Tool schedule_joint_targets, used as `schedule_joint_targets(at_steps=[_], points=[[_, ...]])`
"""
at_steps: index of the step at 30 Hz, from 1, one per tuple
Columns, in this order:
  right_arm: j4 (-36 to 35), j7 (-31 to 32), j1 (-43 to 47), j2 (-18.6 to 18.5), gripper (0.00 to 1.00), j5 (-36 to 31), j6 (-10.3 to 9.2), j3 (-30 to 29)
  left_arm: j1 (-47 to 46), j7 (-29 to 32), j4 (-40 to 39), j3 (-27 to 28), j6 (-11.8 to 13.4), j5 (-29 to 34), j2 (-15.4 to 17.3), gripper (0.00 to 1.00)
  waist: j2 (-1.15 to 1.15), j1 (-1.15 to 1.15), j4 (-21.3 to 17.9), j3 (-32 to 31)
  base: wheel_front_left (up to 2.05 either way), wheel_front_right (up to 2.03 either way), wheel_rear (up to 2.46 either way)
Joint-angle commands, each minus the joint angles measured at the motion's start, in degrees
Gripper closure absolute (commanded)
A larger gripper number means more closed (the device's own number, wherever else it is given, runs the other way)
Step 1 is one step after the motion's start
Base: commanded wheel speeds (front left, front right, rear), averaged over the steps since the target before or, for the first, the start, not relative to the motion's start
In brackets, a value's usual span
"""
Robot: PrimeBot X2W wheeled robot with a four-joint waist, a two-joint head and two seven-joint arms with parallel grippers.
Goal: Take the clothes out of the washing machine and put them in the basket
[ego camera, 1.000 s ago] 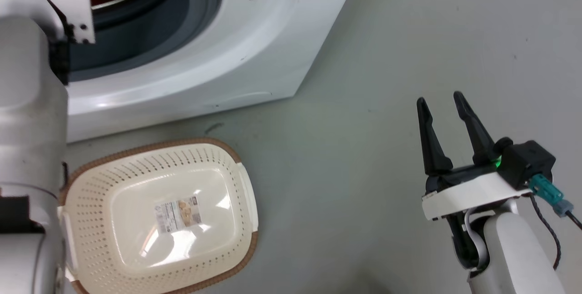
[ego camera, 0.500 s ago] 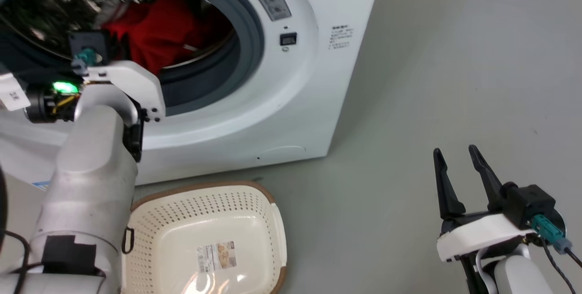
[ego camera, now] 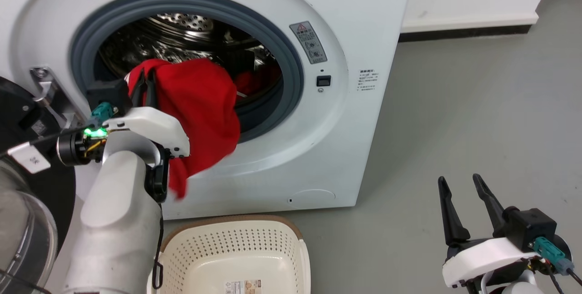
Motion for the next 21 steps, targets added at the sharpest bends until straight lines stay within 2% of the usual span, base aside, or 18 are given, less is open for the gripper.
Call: schedule_joint_targets(at_steps=[1,4,13,17,21], points=[[-0.4,0.1,0.8,0.0,0.00,-0.4,-0.04,0.0,1.4,-0.4,-1.9,0.6,0.1,-0.4,-0.5,1.00,0.00,0.02,0.7,-1.2,0.00,0.00,0.00],[-1.2,0.2,1.5,0.0,0.00,0.1,-0.04,0.1,5.5,-0.4,-6.9,0.6,-0.3,0.5,-1.0,1.00,0.00,0.02,0.9,-2.0,0.00,0.00,0.00],[-2.2,0.8,3.6,0.0,0.00,0.6,-0.03,0.2,20.2,-0.4,-26.2,3.0,1.4,0.5,-3.7,1.00,0.00,0.02,1.7,-3.1,0.00,0.00,0.00],[-2.8,0.9,3.3,0.0,0.00,0.8,-0.03,0.2,28.2,-0.3,-33.5,0.8,2.1,0.9,-5.0,1.00,0.00,0.02,2.5,-1.5,0.00,0.00,0.00],[-3.3,0.5,1.9,0.0,0.00,1.0,-0.03,0.4,34.3,0.7,-35.3,-1.9,2.3,-0.1,-5.7,1.00,0.00,0.02,3.4,1.4,0.00,0.00,0.00]])
